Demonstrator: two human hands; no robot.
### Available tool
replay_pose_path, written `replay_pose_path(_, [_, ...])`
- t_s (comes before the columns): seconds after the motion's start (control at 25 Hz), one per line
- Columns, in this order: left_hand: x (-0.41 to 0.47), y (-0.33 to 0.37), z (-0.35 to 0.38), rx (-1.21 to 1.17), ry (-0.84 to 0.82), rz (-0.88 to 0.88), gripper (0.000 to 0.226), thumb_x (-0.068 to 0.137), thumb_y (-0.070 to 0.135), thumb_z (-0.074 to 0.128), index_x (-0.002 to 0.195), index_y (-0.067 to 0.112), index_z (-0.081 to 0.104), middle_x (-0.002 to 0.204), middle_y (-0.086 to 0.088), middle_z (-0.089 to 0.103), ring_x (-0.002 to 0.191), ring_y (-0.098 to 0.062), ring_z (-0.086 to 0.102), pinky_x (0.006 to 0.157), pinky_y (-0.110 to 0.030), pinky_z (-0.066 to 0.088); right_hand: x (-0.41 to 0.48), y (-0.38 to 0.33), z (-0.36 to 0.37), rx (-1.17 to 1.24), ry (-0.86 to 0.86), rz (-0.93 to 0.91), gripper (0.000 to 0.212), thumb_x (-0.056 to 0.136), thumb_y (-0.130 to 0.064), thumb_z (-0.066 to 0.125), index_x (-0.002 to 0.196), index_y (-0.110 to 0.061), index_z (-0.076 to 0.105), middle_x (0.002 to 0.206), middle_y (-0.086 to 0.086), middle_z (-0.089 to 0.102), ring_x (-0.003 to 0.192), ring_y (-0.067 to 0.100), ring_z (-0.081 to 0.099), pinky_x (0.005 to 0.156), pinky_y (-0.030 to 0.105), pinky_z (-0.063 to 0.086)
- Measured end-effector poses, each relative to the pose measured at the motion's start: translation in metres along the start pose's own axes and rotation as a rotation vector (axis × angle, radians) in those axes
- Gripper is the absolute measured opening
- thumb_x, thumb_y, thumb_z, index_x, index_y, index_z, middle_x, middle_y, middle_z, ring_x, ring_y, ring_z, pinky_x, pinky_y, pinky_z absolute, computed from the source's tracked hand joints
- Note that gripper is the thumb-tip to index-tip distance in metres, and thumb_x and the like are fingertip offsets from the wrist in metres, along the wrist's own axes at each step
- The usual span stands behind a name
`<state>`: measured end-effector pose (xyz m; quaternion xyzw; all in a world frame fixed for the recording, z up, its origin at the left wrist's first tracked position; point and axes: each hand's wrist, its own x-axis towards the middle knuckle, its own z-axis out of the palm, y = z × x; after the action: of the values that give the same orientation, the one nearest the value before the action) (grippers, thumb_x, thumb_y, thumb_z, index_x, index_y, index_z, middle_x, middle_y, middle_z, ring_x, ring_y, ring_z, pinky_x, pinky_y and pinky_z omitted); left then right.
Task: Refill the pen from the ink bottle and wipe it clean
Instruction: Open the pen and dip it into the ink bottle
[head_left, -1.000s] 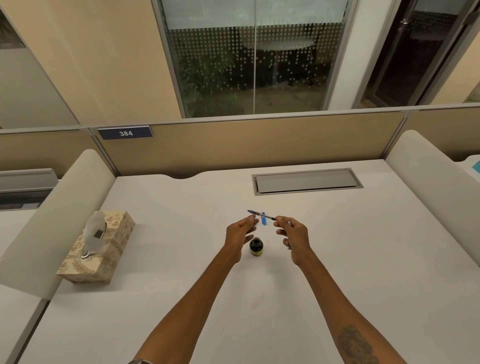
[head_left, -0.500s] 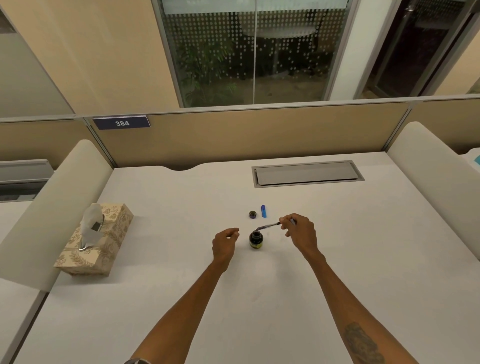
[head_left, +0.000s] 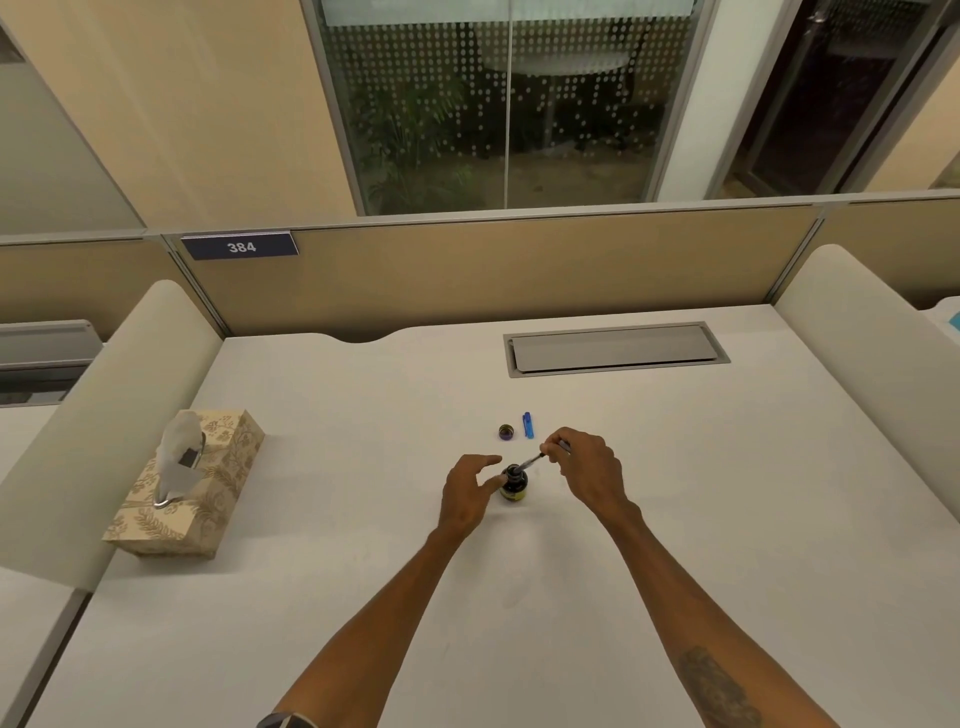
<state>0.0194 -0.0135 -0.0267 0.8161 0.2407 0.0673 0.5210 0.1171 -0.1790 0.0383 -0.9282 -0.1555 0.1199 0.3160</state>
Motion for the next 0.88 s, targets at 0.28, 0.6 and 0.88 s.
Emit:
replay_pose_path(0.28, [0.007, 0.006, 0.009, 0.077, -0.04, 0.016, 0.047, 0.079, 0.019, 0.082, 0.123, 0.018, 0.068, 0.128, -0.001, 0.061, 0.119, -0.015, 0.055, 0.104, -0.027, 0.042, 0.007, -0.015, 0.006, -0.18, -0.059, -0.078, 0.02, 0.098, -0.032, 0.054, 0.099, -0.018, 0.068, 0.093, 0.0, 0.071, 0.08, 0.019, 0.062, 0.067, 0.031, 0.044])
replay_pose_path(0.6, [0.017, 0.012, 0.016, 0.126, -0.06, 0.035, 0.039, 0.082, 0.022, 0.079, 0.12, 0.017, 0.07, 0.126, -0.001, 0.064, 0.117, -0.017, 0.058, 0.097, -0.019, 0.037, 0.015, -0.013, 0.015, -0.198, -0.1, -0.088, 0.021, 0.098, -0.032, 0.053, 0.101, -0.017, 0.068, 0.097, 0.002, 0.072, 0.086, 0.021, 0.065, 0.075, 0.033, 0.051])
replay_pose_path(0.88, [0.018, 0.014, 0.02, 0.13, -0.016, 0.057, 0.023, 0.084, 0.023, 0.076, 0.107, 0.017, 0.074, 0.116, 0.003, 0.069, 0.11, -0.014, 0.059, 0.091, -0.018, 0.039, 0.017, -0.007, 0.018, -0.14, -0.086, -0.109, 0.019, 0.097, -0.032, 0.057, 0.099, -0.018, 0.069, 0.096, 0.001, 0.073, 0.083, 0.019, 0.065, 0.073, 0.032, 0.051])
